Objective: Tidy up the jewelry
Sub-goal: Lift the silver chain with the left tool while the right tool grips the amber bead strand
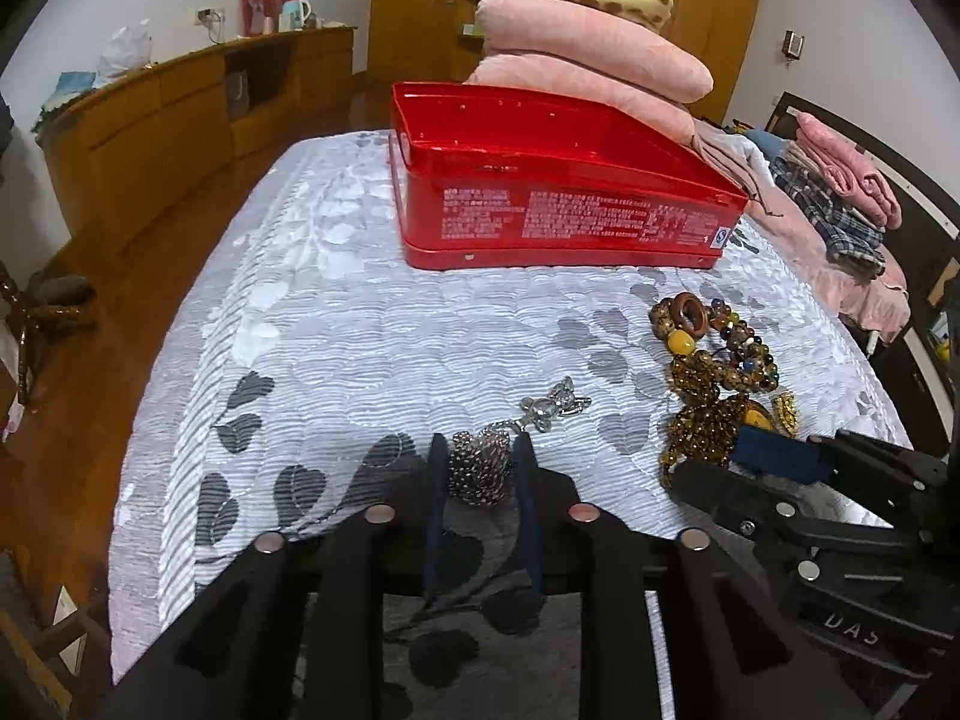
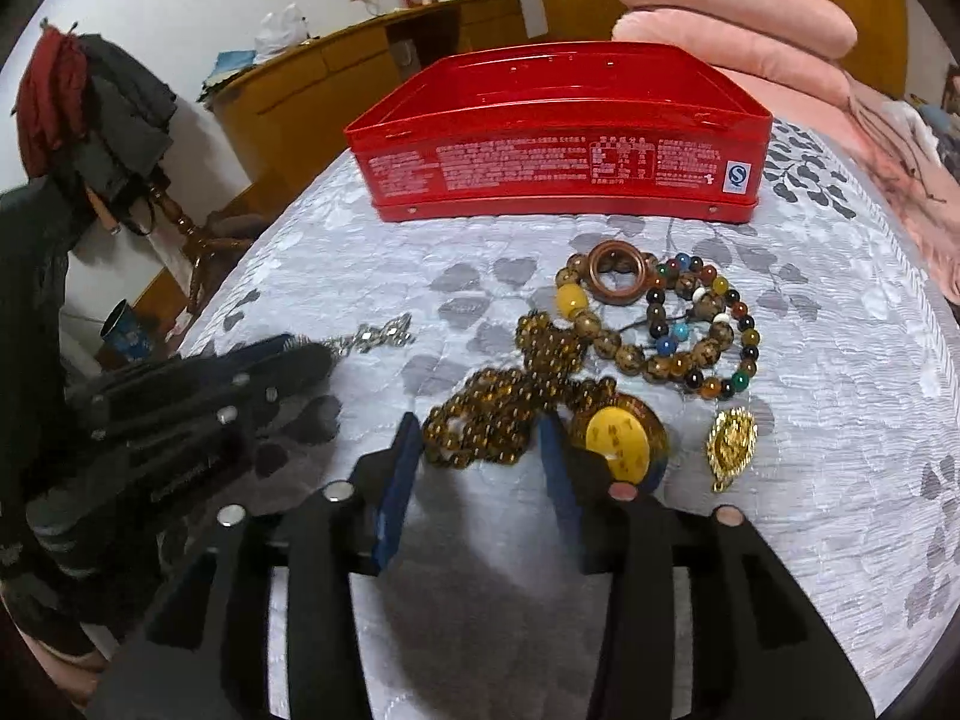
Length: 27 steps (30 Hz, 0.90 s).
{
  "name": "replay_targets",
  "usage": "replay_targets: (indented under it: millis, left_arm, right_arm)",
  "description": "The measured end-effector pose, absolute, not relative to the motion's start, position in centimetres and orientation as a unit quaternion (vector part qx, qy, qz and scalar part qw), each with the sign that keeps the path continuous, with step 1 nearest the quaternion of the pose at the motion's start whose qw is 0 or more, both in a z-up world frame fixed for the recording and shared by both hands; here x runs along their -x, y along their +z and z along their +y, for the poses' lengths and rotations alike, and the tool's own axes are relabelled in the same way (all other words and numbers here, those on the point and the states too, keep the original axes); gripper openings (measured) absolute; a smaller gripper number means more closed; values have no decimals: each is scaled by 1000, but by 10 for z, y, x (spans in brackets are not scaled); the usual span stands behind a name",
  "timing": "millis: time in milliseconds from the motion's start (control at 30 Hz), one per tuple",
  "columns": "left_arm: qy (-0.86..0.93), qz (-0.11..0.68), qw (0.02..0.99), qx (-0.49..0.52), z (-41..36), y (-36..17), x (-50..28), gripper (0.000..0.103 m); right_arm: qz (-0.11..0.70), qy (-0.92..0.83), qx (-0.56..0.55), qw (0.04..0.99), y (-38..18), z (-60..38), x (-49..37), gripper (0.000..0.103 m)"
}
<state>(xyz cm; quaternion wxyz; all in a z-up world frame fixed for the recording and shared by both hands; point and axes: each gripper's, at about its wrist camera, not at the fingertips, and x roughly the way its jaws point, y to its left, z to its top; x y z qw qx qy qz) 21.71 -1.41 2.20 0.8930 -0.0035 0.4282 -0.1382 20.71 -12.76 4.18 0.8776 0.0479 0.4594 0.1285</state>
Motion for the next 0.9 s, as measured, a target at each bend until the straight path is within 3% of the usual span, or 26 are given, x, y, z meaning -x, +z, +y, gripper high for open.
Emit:
replay_targets:
  millis: [133, 233, 300, 367, 433, 600, 733, 900]
  left_arm:
    - [-142, 427, 893, -2, -19, 21, -220, 36]
    - [-142, 427, 893, -1, -19, 21, -221, 35]
    - [-136, 427, 894, -1, -19, 20, -222, 28]
    - [-135, 426, 894, 2, -16, 19, -221, 21]
    - [-136, 427, 894, 5, -14, 19, -219, 21]
    - [-130, 427, 895, 0, -15, 19, -216, 22]
    - [-135, 427, 894, -6, -20, 19, -217, 36]
    - [-135, 427, 894, -25, -27, 17, -218, 42]
  right_arm:
    - [458, 120, -47, 880, 40, -123, -214, 50]
    - [454, 109, -28, 884, 38, -122, -215, 36]
    - [454, 107, -18, 884, 38, -127, -213, 25]
    - [457, 113, -18, 882, 38, -133, -209, 22]
    - [460, 116, -19, 880, 41, -139, -204, 21]
    - [462, 117, -19, 879, 46, -151, -190, 26]
    - [450, 110, -21, 886, 52, -150, -193, 42]
    - [446, 102, -18, 889, 47, -144, -204, 42]
